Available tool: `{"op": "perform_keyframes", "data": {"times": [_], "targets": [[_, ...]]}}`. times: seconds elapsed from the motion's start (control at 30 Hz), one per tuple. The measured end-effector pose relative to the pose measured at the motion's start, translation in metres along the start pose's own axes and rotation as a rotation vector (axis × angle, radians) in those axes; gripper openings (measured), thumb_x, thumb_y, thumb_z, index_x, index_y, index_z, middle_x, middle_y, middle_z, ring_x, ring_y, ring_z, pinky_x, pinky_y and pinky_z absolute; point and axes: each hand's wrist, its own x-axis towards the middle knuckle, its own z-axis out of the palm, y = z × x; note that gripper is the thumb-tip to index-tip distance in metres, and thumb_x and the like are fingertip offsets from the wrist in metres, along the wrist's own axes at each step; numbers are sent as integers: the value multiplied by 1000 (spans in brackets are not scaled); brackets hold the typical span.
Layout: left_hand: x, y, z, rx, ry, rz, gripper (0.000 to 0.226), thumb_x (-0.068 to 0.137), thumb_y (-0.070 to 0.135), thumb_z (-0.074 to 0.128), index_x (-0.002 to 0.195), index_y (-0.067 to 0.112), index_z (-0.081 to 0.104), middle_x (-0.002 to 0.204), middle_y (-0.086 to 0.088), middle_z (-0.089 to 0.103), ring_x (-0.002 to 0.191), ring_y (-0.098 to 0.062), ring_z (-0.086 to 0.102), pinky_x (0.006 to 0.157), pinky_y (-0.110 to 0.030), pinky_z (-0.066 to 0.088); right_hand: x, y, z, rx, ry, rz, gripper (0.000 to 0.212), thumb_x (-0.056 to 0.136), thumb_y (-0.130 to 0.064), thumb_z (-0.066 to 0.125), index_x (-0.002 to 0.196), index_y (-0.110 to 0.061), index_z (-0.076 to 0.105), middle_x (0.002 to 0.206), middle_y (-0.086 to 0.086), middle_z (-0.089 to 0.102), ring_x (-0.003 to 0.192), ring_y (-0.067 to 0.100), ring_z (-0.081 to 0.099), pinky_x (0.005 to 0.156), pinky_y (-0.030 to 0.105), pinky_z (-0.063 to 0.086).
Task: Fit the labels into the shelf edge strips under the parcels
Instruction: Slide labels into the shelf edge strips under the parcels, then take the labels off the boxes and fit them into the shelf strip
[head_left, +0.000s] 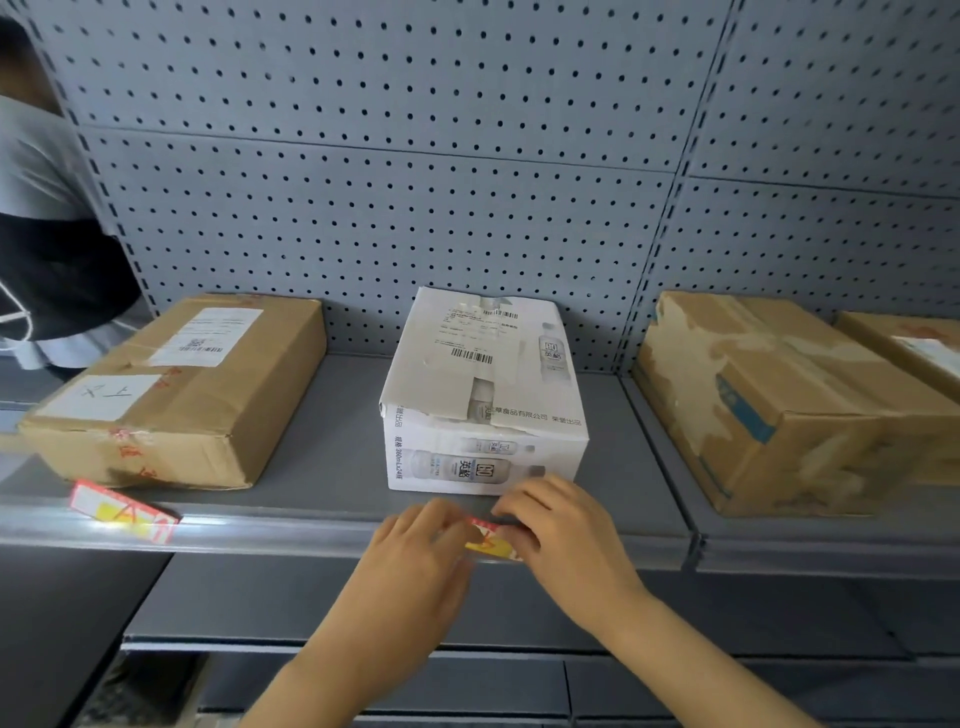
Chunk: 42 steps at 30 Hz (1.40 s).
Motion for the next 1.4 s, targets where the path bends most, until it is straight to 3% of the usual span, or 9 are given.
{"op": "perform_keyframes", "data": {"times": [0.2,0.33,0.47,0.6,0.83,1.03,1.2,1.3,1.4], "targets": [[19,8,18,-97,22,112,19,78,28,46,91,30,60,90,9,59,69,-13,58,65,-23,37,-25,17,-26,14,30,124,9,78,-23,73,83,-24,66,84,-14,65,81,2,50,70,15,42],[57,35,42,-163,82,256,18,76,30,47,94,32,52,97,12,48,76,-7,51,59,-23,49,-59,42,-60,-4,76,256,10,81,-36,67,81,-27,62,78,-14,63,77,1,51,68,13,39],[92,81,59,-215,83,371,21,78,34,47,99,38,51,99,14,47,80,-4,51,63,-23,48,-102,74,-103,-7,123,428,18,81,-50,58,82,-32,60,77,-16,64,79,-1,53,63,13,44],[125,140,79,-240,45,468,18,82,37,47,97,40,57,98,18,51,78,-2,52,56,-25,52,-150,109,-154,-24,184,546,21,81,-51,59,90,-32,63,84,-22,58,86,-5,48,73,10,39],[168,248,117,-242,-27,535,19,83,42,47,99,46,56,97,24,55,83,4,56,61,-20,50,-234,188,-228,24,147,641,41,74,-69,42,96,-38,58,99,-19,54,96,-2,46,88,21,43],[213,330,135,-276,4,573,16,82,37,52,96,40,59,95,22,54,80,2,57,64,-24,48,-273,255,-284,51,152,649,16,86,-46,58,100,-36,58,101,-21,53,100,-2,44,91,23,41],[250,356,158,-290,4,562,15,85,45,51,98,44,58,98,29,51,79,14,52,63,-5,41,-274,307,-301,41,118,614,38,74,-71,42,96,-42,55,99,-23,53,100,-2,45,94,20,36],[286,368,170,-285,58,598,20,92,53,41,98,43,58,98,29,51,83,13,53,67,-6,43,-261,341,-311,67,126,625,11,85,-49,57,93,-42,54,92,-27,46,103,0,43,93,20,35],[324,377,180,-268,144,620,31,94,54,35,95,39,63,96,26,55,85,11,54,72,-11,46,-235,379,-316,64,128,593,13,87,-43,59,98,-35,60,91,-25,45,103,2,43,94,21,34]]}}
